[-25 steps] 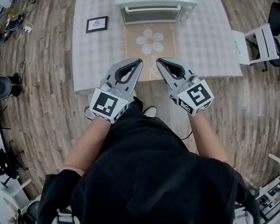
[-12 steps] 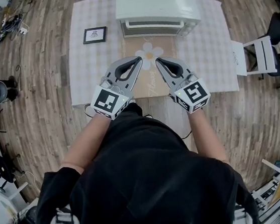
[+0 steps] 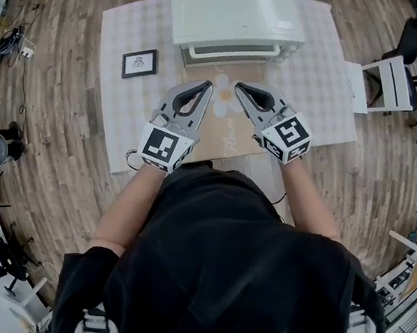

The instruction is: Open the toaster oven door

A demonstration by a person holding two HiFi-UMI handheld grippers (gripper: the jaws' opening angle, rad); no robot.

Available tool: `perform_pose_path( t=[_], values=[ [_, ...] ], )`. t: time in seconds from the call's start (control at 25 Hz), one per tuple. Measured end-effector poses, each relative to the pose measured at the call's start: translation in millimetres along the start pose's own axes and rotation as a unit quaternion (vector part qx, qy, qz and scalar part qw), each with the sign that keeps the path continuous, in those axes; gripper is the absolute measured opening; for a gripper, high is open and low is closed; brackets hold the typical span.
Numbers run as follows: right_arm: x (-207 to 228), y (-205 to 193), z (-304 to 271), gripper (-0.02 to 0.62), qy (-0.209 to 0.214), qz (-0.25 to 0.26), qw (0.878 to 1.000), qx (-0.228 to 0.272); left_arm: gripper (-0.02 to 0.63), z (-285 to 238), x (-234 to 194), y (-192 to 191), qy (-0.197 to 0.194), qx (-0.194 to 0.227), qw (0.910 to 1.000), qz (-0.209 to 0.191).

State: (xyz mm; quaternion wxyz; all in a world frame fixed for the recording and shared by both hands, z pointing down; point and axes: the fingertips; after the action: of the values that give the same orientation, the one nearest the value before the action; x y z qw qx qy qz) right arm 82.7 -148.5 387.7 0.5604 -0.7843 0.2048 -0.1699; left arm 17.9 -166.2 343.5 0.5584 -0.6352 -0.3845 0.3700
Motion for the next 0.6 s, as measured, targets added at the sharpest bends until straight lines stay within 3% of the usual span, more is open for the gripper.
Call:
perform_pose_path(
  t=[0.24, 0.6],
  values=[
    [20, -7, -8, 0.025, 0.000, -0.001, 1.000, -0.012, 0.014, -12, -9, -9, 0.002, -0.006, 1.0000, 0.004],
    [55, -13, -8, 0.025, 0.051, 0.030, 0.998, -0.038, 0.014, -32, -5, -7, 0.068, -0.009, 0.9975, 0.017]
  ],
)
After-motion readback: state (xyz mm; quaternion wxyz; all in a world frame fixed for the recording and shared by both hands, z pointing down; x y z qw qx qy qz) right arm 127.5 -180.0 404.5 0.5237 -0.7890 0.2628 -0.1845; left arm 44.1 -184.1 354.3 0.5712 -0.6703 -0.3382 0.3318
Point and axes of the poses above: the fingertips, and each gripper's own axes: z backward along the fingers, x to its right, y out of its top, and after that the axes turned 3 degrees about -x, right-handed
